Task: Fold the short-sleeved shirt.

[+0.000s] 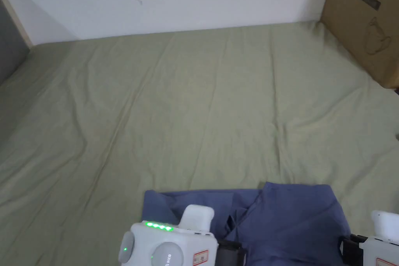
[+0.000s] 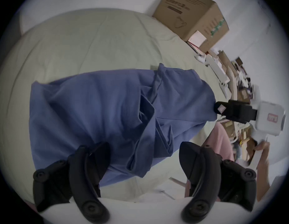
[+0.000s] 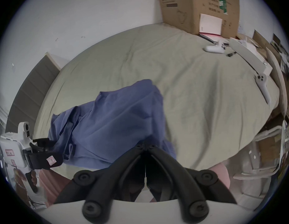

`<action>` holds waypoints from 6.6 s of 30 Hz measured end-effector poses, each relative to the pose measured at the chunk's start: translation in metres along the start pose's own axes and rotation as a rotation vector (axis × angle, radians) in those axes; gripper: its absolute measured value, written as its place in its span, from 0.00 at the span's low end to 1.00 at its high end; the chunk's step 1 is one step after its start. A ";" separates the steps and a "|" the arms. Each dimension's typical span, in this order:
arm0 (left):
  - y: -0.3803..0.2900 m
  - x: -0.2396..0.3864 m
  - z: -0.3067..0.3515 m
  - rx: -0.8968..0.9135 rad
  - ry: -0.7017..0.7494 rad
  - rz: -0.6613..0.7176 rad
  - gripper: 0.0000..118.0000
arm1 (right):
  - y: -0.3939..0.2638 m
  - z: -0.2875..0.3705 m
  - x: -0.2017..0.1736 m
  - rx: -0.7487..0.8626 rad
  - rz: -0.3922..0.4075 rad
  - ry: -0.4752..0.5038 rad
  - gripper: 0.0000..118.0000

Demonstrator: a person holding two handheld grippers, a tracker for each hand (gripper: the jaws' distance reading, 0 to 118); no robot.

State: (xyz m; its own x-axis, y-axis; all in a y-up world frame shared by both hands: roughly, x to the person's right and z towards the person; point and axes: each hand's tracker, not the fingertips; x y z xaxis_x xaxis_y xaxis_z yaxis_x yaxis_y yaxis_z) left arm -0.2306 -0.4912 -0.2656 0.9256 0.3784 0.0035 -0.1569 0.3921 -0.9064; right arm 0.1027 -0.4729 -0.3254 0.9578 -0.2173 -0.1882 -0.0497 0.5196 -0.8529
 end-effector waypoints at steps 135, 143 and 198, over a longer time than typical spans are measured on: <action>0.044 0.015 -0.047 -0.095 -0.204 0.145 0.00 | -0.004 -0.019 -0.018 -0.092 -0.029 0.093 0.00; 0.043 0.045 -0.066 -0.131 -0.299 0.041 0.00 | -0.004 -0.013 -0.014 -0.093 -0.044 0.062 0.00; 0.001 -0.198 0.013 0.036 -0.513 0.533 0.16 | 0.028 -0.062 -0.192 -0.197 0.234 0.200 0.00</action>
State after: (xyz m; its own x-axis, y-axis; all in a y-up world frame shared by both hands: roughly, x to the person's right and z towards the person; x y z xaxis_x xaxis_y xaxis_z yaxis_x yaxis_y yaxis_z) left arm -0.4188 -0.5549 -0.2614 0.4452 0.8659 -0.2281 -0.5592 0.0700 -0.8261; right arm -0.0999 -0.4676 -0.3435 0.8404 -0.2791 -0.4646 -0.3335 0.4093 -0.8492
